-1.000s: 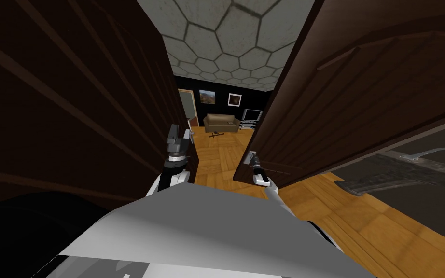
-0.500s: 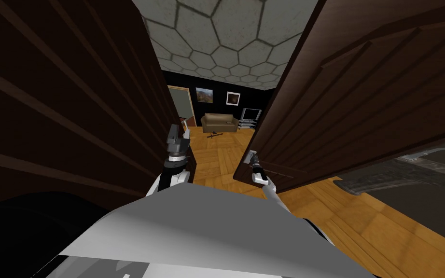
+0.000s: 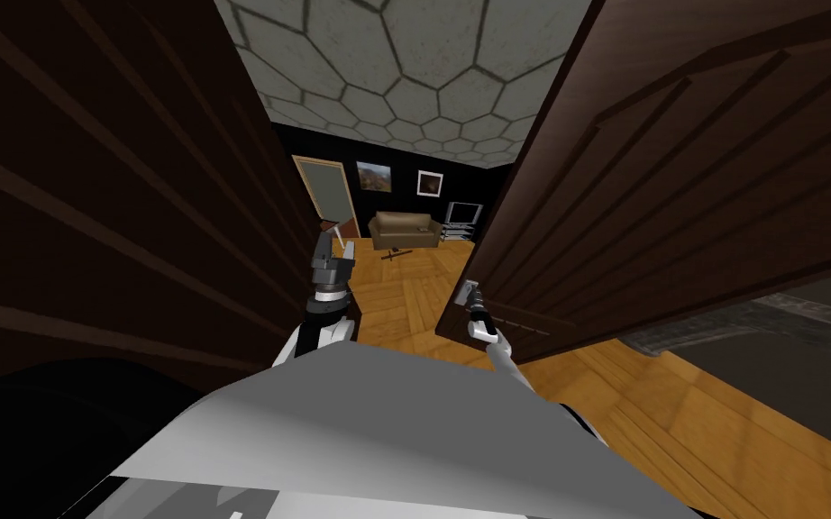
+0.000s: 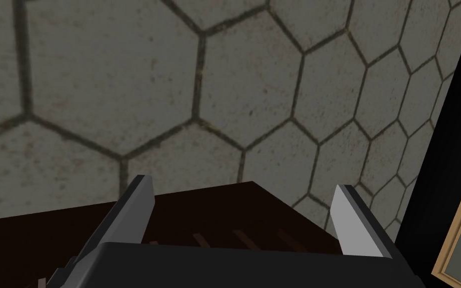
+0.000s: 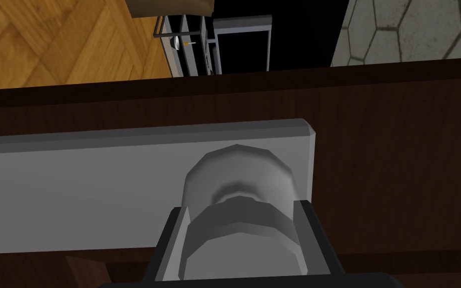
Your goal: Push the door open
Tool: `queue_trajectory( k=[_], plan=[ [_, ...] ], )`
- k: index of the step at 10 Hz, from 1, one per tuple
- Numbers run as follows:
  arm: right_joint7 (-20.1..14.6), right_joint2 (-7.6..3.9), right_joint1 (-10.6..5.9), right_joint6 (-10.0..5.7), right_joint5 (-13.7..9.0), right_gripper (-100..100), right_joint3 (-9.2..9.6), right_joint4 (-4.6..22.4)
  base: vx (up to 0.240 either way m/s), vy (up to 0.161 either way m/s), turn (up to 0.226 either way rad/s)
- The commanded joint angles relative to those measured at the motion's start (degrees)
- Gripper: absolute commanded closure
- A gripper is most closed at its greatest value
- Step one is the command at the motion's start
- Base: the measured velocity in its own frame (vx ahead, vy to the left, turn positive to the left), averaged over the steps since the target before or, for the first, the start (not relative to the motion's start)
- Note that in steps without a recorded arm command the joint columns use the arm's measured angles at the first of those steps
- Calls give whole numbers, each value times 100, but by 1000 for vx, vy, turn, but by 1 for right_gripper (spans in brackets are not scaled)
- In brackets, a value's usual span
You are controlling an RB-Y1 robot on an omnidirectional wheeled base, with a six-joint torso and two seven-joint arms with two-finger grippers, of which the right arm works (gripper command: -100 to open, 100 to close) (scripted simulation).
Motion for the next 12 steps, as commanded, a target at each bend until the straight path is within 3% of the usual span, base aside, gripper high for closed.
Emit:
queue_trajectory(
  k=[1, 12],
  plan=[
    [88, -13, -92, -7, -7, 100, -177, 61, 140, 65, -69],
    [699, 496, -394, 131, 48, 100, -895, 312, 175, 63, -99]
  ],
)
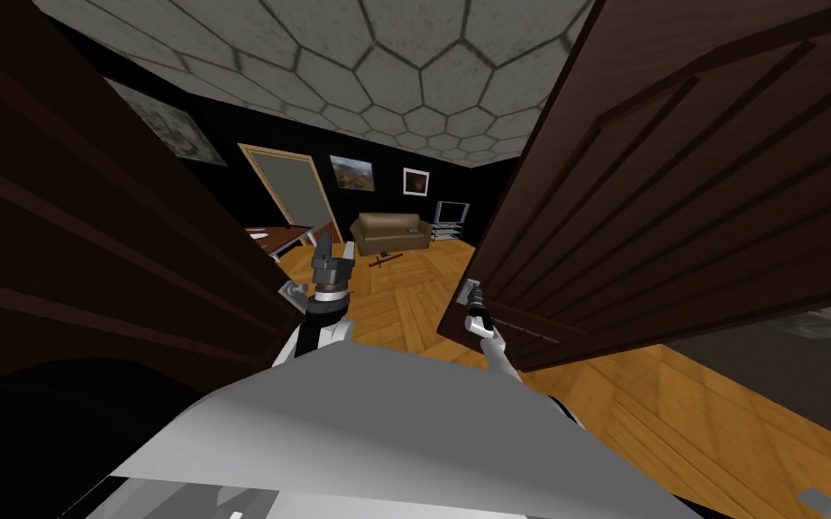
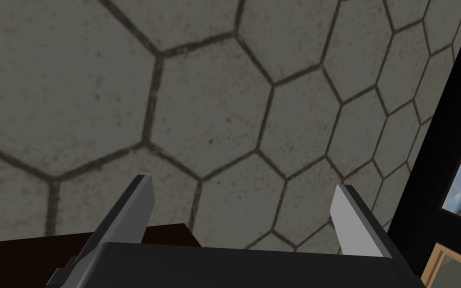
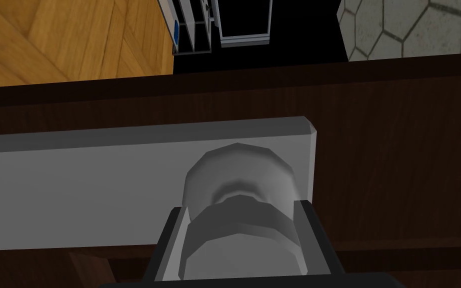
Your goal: Push the door open
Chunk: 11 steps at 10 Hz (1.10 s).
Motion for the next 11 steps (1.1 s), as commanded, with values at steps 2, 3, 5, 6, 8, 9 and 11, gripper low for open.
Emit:
queue_trajectory(
  k=[2, 3, 5, 6, 8, 9, 11],
  plan=[
    [50, 25, -51, 1, 2, 100, -66, 65, 140, 57, -68],
    [75, -1, -65, -17, -18, 100, -159, 87, 112, 34, -35],
    [99, -28, -65, -26, -41, 100, -259, 115, 190, 57, -63],
    [114, -44, -64, -32, -54, 100, -319, 131, 180, 94, -59],
    [145, -79, -64, -44, -83, 100, -450, 167, 207, 73, -81],
    [161, -97, -63, -50, -98, 100, -517, 185, 186, 60, -64],
    [191, -131, -62, -62, -127, 100, -645, 219, 212, 85, -63]
  ],
)
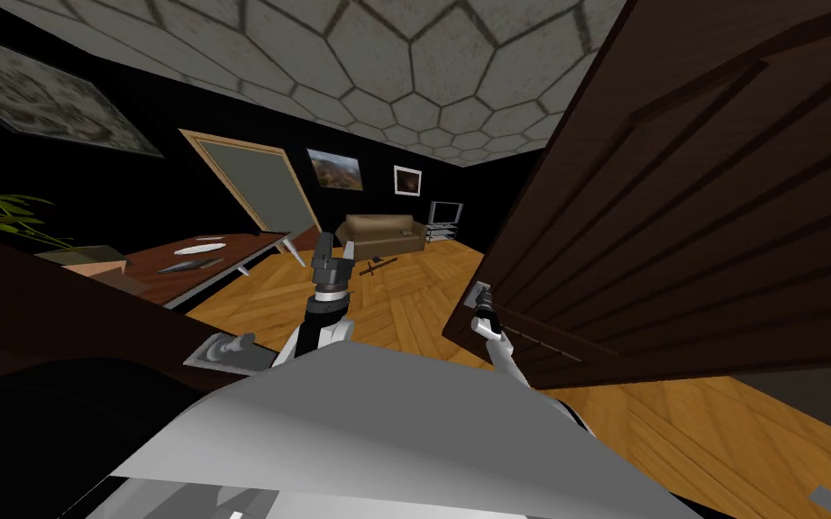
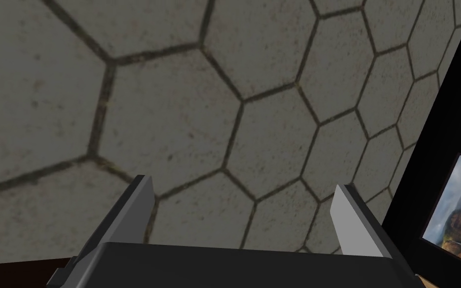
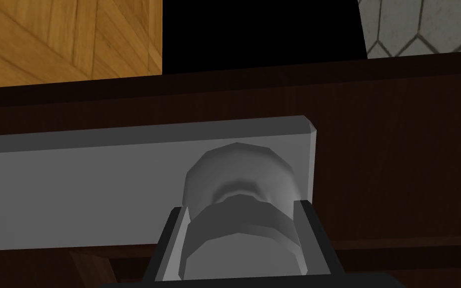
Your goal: Push the door open
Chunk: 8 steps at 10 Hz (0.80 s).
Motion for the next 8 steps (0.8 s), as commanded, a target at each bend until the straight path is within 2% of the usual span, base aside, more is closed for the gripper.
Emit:
queue_trajectory(
  k=[1, 3, 4, 5, 8],
  plan=[
    [40, -29, -10, -6, -24, 100, -114, -3, 209, 75, -72],
    [69, -61, -9, -17, -51, 100, -236, 31, 208, 74, -73],
    [64, -36, 47, 4, -41, 100, -195, -11, 86, 34, -42],
    [86, -81, 45, -16, -72, 100, -302, 7, 147, 31, -49],
    [127, -122, 57, -28, -113, 100, -444, 37, 200, 39, -57]
  ],
)
